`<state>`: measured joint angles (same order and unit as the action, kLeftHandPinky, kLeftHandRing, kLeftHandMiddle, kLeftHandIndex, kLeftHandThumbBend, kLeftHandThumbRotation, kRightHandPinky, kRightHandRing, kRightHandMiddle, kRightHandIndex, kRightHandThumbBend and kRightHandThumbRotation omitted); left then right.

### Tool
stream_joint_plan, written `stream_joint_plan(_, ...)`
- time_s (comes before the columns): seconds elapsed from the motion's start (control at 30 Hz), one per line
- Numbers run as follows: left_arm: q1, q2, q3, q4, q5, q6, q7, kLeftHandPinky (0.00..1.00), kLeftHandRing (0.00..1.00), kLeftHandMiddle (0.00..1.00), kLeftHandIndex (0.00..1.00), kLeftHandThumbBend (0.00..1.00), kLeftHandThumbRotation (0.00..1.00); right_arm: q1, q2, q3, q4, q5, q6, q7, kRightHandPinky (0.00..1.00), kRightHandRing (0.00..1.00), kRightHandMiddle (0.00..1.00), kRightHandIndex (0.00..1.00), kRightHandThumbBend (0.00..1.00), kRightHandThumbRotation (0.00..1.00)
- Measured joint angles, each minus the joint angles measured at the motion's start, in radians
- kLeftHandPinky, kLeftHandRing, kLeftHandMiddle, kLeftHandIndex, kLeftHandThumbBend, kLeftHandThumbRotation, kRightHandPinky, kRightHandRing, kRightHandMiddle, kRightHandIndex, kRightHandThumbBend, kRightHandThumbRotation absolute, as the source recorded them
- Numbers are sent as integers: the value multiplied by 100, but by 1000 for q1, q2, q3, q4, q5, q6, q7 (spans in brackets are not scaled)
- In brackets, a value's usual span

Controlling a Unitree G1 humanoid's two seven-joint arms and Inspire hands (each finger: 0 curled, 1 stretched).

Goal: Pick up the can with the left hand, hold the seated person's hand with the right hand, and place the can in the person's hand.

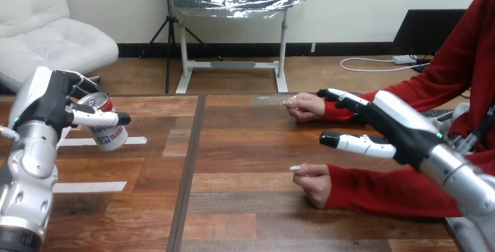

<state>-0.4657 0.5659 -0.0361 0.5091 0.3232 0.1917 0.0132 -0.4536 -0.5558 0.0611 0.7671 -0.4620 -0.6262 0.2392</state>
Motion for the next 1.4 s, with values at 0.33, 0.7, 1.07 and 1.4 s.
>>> stream_joint_plan(0.33, 2, -1, 0, -40, 0, 15, -5, 39, 42, 45, 47, 81, 0, -102, -35, 59, 139, -48, -11, -4, 76, 89, 91, 90, 100, 75)
stream_joint_plan(0.7, 2, -1, 0, -63, 0, 15, -4, 39, 42, 45, 46, 82, 0, -211, -44, 106, 285, -52, 52, 74, 77, 91, 93, 93, 100, 51)
stream_joint_plan(1.07, 2, -2, 5, -72, -2, 10, -4, 39, 42, 46, 47, 81, 0, -277, -44, 135, 373, -50, 148, 165, 74, 90, 94, 94, 100, 43)
stream_joint_plan(1.4, 2, -2, 8, -72, -2, 9, -4, 38, 42, 45, 46, 80, 0, -305, -46, 153, 421, -49, 237, 241, 76, 90, 95, 96, 100, 44)
